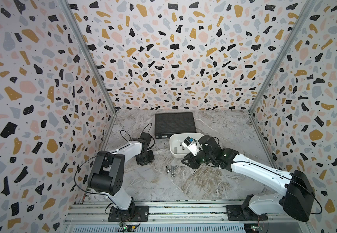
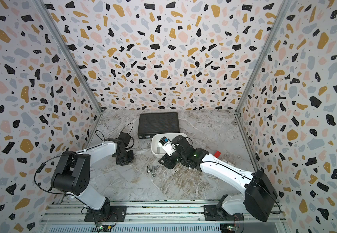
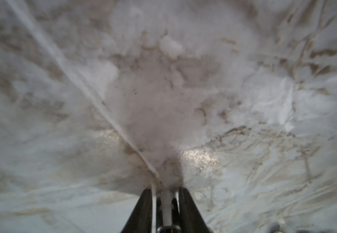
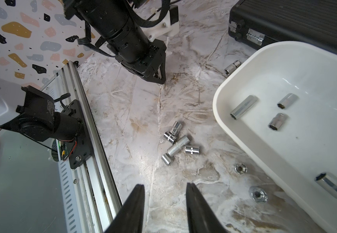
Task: Put the socket on the desktop into the storage box
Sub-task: Pick up the socket head at the center of the board.
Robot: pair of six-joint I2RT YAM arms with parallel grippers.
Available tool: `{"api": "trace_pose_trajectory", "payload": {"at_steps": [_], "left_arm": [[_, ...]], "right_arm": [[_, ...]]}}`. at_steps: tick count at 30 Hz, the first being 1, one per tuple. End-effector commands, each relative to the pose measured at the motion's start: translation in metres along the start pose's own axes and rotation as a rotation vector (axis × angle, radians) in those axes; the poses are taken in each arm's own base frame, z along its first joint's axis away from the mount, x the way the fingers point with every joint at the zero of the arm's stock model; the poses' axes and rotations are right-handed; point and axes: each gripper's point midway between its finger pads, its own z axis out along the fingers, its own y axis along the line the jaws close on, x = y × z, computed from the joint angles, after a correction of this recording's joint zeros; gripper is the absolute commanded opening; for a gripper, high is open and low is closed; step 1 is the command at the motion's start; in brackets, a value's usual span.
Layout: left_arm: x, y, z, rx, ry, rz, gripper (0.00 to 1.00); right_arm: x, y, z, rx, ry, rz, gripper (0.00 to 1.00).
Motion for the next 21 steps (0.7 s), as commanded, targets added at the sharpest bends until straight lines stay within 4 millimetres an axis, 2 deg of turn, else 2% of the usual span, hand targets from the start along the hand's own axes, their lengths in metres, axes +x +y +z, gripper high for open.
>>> {"api": "trace_pose_trajectory", "payload": {"at_steps": [1,4,12,17,21], "left_arm": [[-0.001,0.001,0.002,-0.003,0.001,-0.010,0.18],[-0.001,0.002,0.002,-0.003,0.000,-0.010,0.09],[-0.003,-0.001,-0.006,0.013,-0.017,-0.005,0.06],[-0.008,-0.011,-0.022,0.065,-0.053,0.001,0.05],[-0.015,-0.027,-0.041,0.118,-0.085,0.022,0.05]], "right_arm": [[-0.018,0.006,-0.009,0.001,-0.048,-0.032,0.39],[-0.019,0.006,-0.009,0.001,-0.048,-0.032,0.39],[-0.016,0.004,-0.008,0.010,-0.044,-0.019,0.39],[-0.018,-0.005,-0.009,0.043,-0.046,0.017,0.39],[-0.022,-0.023,-0.013,0.125,-0.046,0.062,0.39]]}}
